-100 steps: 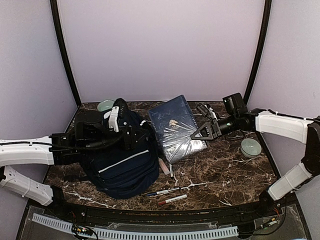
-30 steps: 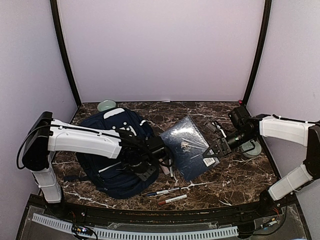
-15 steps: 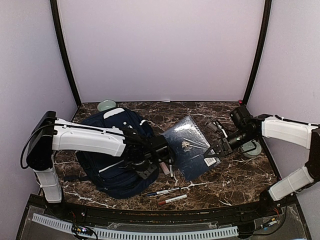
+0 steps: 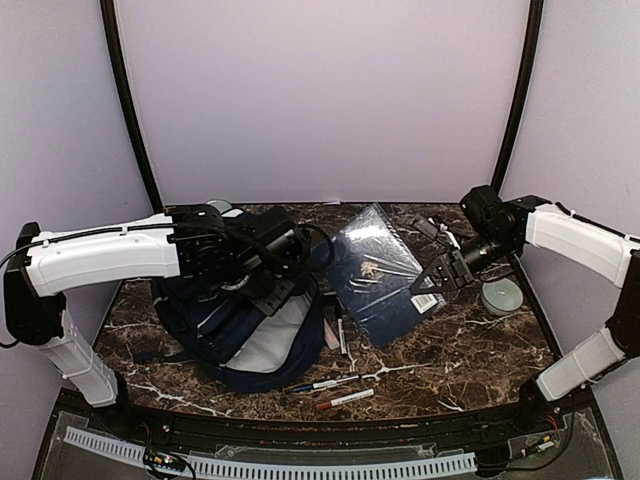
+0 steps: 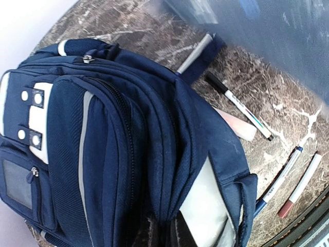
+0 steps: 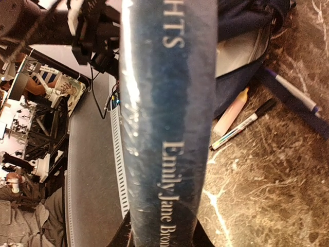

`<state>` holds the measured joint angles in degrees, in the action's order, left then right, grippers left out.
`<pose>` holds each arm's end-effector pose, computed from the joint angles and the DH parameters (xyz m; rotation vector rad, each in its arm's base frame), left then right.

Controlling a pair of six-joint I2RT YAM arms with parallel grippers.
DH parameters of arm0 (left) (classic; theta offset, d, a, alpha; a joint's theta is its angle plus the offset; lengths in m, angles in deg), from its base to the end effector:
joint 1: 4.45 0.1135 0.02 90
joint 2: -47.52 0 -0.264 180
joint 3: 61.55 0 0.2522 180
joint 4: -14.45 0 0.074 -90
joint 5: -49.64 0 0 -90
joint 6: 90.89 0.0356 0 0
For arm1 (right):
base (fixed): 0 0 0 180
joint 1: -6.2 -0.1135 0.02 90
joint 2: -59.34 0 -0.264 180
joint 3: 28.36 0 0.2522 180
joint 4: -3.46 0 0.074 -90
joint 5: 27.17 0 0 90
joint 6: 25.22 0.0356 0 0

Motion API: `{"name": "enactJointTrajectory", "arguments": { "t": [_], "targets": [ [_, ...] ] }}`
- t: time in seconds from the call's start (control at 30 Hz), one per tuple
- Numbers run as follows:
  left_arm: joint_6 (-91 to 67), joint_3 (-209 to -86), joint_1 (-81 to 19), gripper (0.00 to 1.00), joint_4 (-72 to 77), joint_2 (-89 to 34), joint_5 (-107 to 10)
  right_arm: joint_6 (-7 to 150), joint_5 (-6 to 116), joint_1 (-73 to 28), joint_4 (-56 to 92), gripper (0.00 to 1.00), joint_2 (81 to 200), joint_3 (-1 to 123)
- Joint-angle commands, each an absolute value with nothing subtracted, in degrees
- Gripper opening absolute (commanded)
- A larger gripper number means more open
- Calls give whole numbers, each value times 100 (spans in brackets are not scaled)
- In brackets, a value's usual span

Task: Pack the student bag
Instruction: Pick up the largest pocket of the bag from the student bag, then place the book in the largest pocket of the bag.

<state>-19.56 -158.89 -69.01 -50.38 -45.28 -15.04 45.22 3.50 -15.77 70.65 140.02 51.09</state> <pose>0.1585 -0.2977 0.3049 0.8272 2.3314 -0.0203 0.2327 0.1269 0.2829 -1.1168 2.1956 1.4044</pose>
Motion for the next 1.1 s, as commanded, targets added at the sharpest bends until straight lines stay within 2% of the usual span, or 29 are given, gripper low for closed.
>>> {"name": "enactJointTrajectory", "arguments": {
  "t": [0.0, 0.23, 0.37, 0.53, 0.9, 1.07],
  "targets": [
    [-1639, -16265, -6765, 0, -5024, -4109, -1058, 4581, -481, -1703, 6708, 0, 13845, 4653],
    [-1662, -16164, -6650, 0, -4685, -3689, -969, 4913, -539, -2559, 6429, 0, 14284, 4405],
    [-1786, -15956, -6650, 0, -4471, -3538, -1056, 4619, -610, -3106, 6959, 0, 14970, 4886],
    [-1872, -15750, -6650, 0, -4388, -3366, -1177, 4923, -765, -3585, 6916, 0, 15875, 5520],
    [-2112, -15450, -6661, 0, -4070, -3009, -1495, 7288, -1188, -4296, 5445, 0, 17294, 6688],
    [-2139, -15438, -6722, 0, -4057, -3082, -1615, 9528, -1020, -4438, 3223, 0, 17358, 6494]
  ]
}}
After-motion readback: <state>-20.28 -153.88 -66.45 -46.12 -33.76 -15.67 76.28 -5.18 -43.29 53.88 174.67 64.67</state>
